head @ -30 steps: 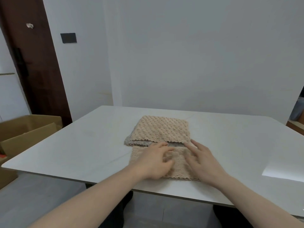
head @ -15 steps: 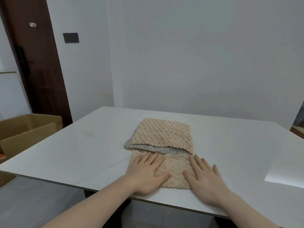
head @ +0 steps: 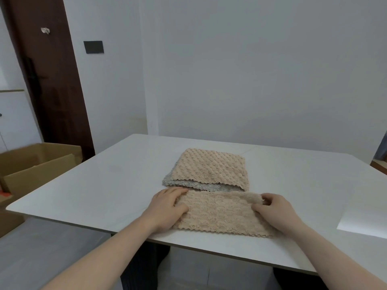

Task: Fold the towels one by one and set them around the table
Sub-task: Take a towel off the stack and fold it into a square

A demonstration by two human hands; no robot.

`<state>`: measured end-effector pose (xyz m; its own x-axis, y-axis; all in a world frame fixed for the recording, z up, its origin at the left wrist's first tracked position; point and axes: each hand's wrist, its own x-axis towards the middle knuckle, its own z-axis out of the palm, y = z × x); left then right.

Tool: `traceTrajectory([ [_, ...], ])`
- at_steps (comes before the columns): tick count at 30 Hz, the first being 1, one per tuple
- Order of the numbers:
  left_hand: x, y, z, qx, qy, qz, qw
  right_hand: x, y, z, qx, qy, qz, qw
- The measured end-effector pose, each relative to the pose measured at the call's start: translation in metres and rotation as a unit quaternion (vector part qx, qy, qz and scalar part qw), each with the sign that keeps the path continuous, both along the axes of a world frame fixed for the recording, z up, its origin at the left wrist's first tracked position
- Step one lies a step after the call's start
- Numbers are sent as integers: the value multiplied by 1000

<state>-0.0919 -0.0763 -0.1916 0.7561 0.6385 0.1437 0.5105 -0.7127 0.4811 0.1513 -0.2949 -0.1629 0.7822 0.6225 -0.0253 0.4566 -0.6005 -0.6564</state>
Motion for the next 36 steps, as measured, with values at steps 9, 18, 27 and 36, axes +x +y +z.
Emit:
traceTrajectory([
  [9, -2, -1, 7, -170, -128, 5, 977, -26, 22, 69, 111, 210, 70, 969],
  [18, -4, 6, 10, -262, -263, 25, 928, -103, 88, 70, 123, 230, 177, 949],
  [27, -7, 11, 5, -219, -290, 108, 925, -116, 91, 36, 161, 27, 202, 966],
  [36, -1, 9, -9, -24, -178, 40, 983, -94, 65, -25, -56, -194, 311, 929],
])
